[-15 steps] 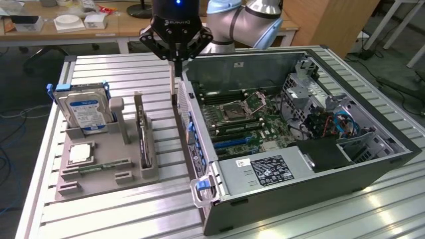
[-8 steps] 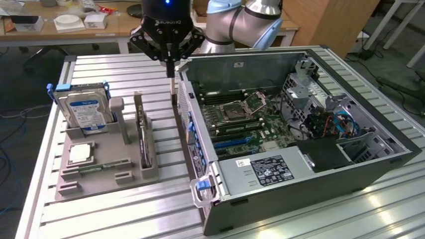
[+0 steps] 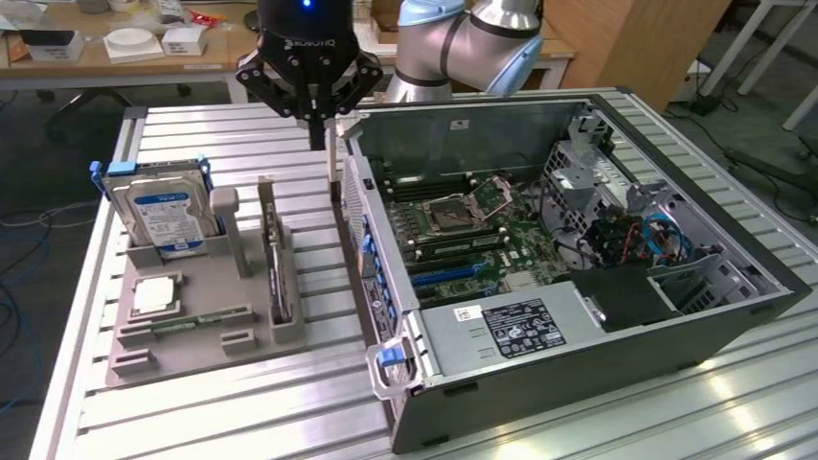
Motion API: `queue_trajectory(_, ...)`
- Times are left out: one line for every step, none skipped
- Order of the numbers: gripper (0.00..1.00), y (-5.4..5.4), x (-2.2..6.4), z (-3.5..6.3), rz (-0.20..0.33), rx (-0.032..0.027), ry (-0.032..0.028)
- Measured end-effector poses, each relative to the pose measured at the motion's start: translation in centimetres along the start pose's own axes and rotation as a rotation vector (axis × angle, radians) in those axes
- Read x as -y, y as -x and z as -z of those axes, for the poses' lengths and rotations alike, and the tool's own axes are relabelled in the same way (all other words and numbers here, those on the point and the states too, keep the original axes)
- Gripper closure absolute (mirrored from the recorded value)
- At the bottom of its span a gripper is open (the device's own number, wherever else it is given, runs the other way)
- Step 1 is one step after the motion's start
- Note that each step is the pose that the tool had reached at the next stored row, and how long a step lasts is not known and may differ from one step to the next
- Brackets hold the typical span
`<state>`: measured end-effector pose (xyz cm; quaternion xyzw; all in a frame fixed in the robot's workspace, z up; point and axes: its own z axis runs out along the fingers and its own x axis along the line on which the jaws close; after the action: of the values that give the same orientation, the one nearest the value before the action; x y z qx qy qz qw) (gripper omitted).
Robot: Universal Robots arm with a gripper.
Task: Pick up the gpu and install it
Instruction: 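Reach for the gpu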
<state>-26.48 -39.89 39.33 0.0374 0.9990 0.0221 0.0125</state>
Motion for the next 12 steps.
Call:
queue_trajectory(0.9,-0.1,0.01,0.0,0.0,0.0,0.0)
queue_trajectory(0.9,-0.2,0.02,0.01,0.0,0.0,0.0)
queue_trajectory(0.9,-0.4,0.03,0.01,0.0,0.0001,0.0)
queue_trajectory(0.9,-0.5,0.03,0.01,0.0,0.0,0.0)
queue_trajectory(0.9,-0.6,0.04,0.02,0.0,-0.0001,0.0)
queue_trajectory(0.9,-0.7,0.05,0.02,0.0,0.0,0.0)
queue_trajectory(0.9,-0.8,0.06,0.02,0.0,0.0,0.0)
queue_trajectory(0.9,-0.9,0.07,0.03,0.0,0.0,-0.0001)
queue_trajectory(0.9,-1.0,0.08,0.03,0.0,0.0,0.0)
queue_trajectory(0.9,-1.2,0.09,0.03,0.0,0.0,0.0)
queue_trajectory(0.9,-1.3,0.09,0.03,0.0,0.0001,0.0001)
queue_trajectory(0.9,-1.4,0.1,0.04,0.0,0.0001,0.0)
